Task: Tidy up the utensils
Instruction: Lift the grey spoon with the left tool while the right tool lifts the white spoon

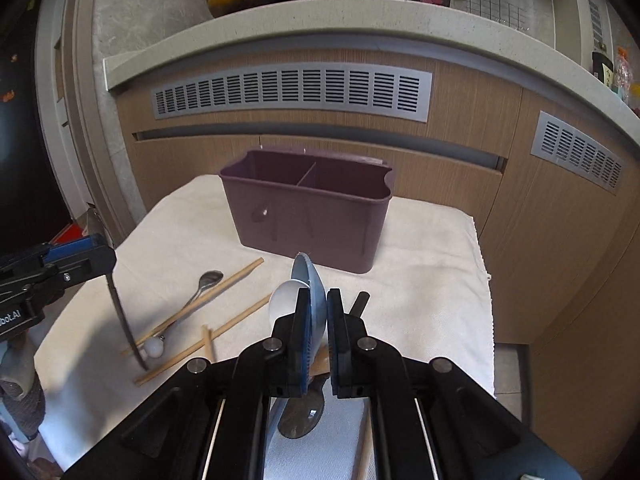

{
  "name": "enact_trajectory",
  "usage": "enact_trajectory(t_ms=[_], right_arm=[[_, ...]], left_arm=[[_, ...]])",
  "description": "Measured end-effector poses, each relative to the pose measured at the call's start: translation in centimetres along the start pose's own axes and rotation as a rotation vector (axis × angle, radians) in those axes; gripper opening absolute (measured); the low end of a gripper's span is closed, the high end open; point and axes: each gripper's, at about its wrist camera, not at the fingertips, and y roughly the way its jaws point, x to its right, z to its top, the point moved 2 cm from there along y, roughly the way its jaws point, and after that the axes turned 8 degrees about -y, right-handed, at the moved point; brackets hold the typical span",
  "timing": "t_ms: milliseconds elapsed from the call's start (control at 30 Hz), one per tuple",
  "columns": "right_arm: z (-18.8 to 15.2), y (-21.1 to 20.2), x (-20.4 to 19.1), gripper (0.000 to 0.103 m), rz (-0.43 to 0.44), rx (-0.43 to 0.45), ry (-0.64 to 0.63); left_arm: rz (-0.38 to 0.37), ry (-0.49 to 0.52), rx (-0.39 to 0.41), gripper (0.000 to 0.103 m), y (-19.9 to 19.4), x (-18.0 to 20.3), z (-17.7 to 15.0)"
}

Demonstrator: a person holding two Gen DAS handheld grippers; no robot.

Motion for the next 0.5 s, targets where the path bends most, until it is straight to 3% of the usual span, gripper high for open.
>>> enact_trajectory(t_ms=[233,367,500], right_arm=[[-0.4,-0.8,1.1,0.007,0.048,-0.006,0.027],[-1.0,0.4,1.2,0.007,0.06,-0.058,0.019],[-2.2,2.0,2.0,0.008,0.049,-0.113,0.041]], left_arm=[[-0.009,0.016,0.002,0.032,-0.5,0.8,0.1],[-0.007,0.024,-0.006,0.032,-0.2,1.0,0.1],[0.007,0.043,-0.08,0.033,1.8,0.6,-0.4]])
